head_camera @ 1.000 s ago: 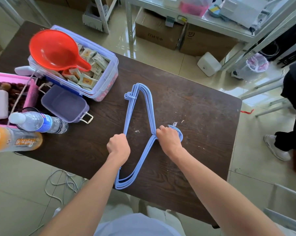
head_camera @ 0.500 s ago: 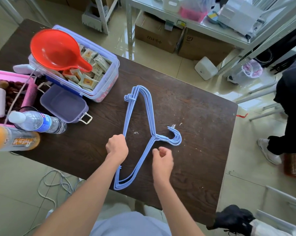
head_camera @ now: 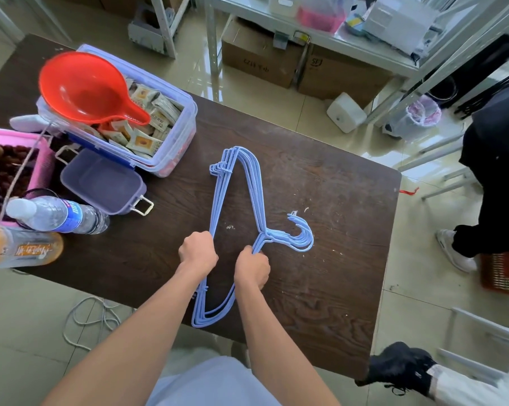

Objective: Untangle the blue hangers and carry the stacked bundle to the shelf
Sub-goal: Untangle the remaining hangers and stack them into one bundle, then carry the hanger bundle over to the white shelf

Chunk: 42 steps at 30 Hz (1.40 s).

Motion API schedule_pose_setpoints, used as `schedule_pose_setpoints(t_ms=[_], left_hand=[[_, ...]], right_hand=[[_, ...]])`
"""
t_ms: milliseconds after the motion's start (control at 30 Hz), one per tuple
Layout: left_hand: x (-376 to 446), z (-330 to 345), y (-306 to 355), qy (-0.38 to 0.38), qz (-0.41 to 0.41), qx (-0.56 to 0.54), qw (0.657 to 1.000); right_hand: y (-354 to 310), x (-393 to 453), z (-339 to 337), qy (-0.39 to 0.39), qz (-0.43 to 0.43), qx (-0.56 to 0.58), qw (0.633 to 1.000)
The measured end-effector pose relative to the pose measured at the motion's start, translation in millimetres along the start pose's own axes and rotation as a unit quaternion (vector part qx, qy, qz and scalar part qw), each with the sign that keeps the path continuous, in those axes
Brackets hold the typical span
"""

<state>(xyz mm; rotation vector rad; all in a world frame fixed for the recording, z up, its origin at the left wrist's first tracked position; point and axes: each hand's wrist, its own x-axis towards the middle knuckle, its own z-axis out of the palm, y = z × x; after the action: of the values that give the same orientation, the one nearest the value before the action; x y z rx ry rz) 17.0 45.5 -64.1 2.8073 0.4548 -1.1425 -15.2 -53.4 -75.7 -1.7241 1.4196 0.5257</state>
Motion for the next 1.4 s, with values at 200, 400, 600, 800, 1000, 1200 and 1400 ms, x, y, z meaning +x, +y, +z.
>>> schedule_pose_setpoints(t_ms=[200,400,600,800,1000,1200,1400], left_hand=[[-14,4,-3,-0.013,-0.011,-0.014,1.000],[-32,14,-6,-0.011,-0.011,-0.076,0.997],[-39,31,1,-0.089,-0.118,-0.525,0.838],[-57,36,5,-0.088,-0.132,-0.531,0.832],[-70,37,3,-0.106,-0.113,-0.592,0.791],[-75,32,4,-0.079,-0.111,-0.580,0.803],[-100,-37,17,-0.031,-0.066,-0.578,0.813]], right_hand=[[19,9,8,-0.055,0.037,0.106,0.992],[22,11,-1,-0.061,0.049,0.106,0.991],[20,5,-16,-0.084,0.038,0.113,0.989],[31,-5,-27,-0.081,0.007,0.132,0.988],[35,-14,-46,-0.114,-0.003,0.176,0.978],[26,-29,-59,-0.126,-0.050,0.176,0.975],[-12,-46,-87,-0.172,-0.099,0.227,0.953]])
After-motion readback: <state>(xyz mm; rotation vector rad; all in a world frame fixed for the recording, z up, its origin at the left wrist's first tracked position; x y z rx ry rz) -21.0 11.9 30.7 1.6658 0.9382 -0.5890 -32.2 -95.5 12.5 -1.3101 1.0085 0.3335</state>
